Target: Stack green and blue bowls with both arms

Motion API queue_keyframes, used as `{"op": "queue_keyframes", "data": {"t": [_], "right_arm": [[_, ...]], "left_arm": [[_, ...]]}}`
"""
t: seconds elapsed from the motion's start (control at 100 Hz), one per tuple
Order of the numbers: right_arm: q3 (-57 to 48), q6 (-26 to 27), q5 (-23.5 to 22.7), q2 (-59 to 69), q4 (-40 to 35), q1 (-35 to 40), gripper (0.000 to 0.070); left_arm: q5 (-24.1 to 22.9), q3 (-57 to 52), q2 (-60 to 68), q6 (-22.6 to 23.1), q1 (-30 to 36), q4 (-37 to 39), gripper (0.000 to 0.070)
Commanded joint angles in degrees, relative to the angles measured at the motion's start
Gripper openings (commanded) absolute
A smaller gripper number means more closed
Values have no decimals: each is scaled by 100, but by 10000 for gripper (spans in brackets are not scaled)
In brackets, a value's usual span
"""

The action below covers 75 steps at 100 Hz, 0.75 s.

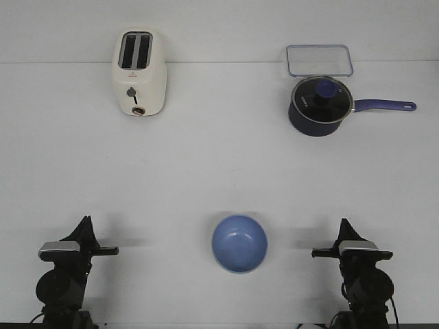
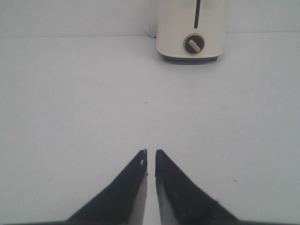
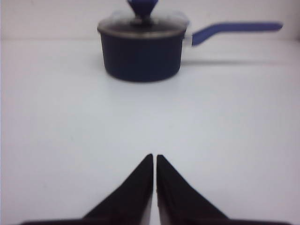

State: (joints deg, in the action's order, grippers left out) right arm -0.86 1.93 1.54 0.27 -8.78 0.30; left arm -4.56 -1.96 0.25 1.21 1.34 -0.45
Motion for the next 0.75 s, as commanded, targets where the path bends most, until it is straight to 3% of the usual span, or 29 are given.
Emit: {"op": "queue_keyframes", "data": {"t": [0.0, 0.74], "right_arm": [[17, -101, -7, -22, 190, -4, 13], [13, 79, -7, -20, 321, 7, 13]], "left_arm": [[9, 114, -7, 92, -11, 61, 15], [9, 105, -7, 92, -11, 57, 15]]}}
